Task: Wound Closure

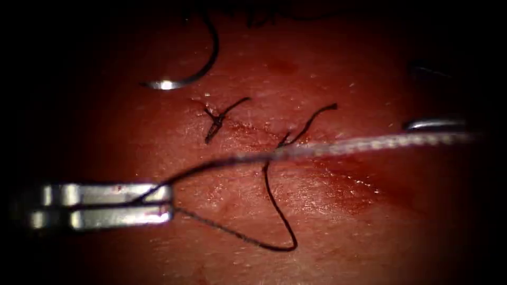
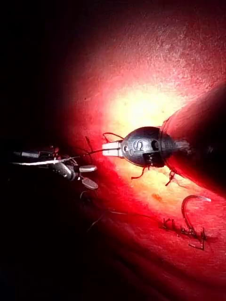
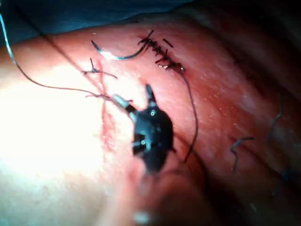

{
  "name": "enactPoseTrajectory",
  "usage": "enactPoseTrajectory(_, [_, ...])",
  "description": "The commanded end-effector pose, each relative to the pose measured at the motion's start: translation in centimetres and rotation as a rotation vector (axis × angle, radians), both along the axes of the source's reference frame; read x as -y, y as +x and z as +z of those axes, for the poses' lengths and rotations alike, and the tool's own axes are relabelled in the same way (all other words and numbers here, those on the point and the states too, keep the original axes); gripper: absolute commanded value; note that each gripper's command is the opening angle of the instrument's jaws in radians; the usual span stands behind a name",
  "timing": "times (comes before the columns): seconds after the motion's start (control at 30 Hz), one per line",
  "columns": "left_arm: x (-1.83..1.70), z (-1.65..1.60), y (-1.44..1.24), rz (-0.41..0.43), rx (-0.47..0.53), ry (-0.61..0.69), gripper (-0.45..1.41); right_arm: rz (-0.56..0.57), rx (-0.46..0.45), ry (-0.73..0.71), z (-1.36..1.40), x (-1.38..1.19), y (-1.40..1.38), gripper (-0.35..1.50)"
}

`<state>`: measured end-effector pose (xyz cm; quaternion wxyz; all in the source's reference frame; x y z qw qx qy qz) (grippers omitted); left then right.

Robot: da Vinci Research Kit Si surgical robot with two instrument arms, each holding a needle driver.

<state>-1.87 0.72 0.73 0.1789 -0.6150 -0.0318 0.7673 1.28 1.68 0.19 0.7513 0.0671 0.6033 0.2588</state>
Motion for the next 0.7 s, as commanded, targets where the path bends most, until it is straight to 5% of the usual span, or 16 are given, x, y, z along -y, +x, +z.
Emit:
enactPoseTrajectory(0.03, [-0.05, 0.1, -0.08, 0.001, 0.007, 0.002, -0.45, -0.007, -0.008, -0.011, 0.03, 0.1, 0.24, 1.14])
enactPoseTrajectory(0.27, [-0.33, 0.31, -0.16, 0.02, 0.032, 0.009, -0.45, 0.017, 0.01, -0.055, 0.18, 0.27, 0.91, 0.89])
enactPoseTrajectory(0.47, [-0.62, 0.42, -0.24, 0.04, 0.068, 0.029, -0.45, -0.008, 0.003, -0.079, 0.39, 0.48, 1.18, 0.72])
enactPoseTrajectory(0.7, [-0.96, 0.84, -0.45, 0.037, 0.074, 0.018, -0.45, -0.062, -0.032, -0.092, 0.43, 0.64, 1.27, 0.1])
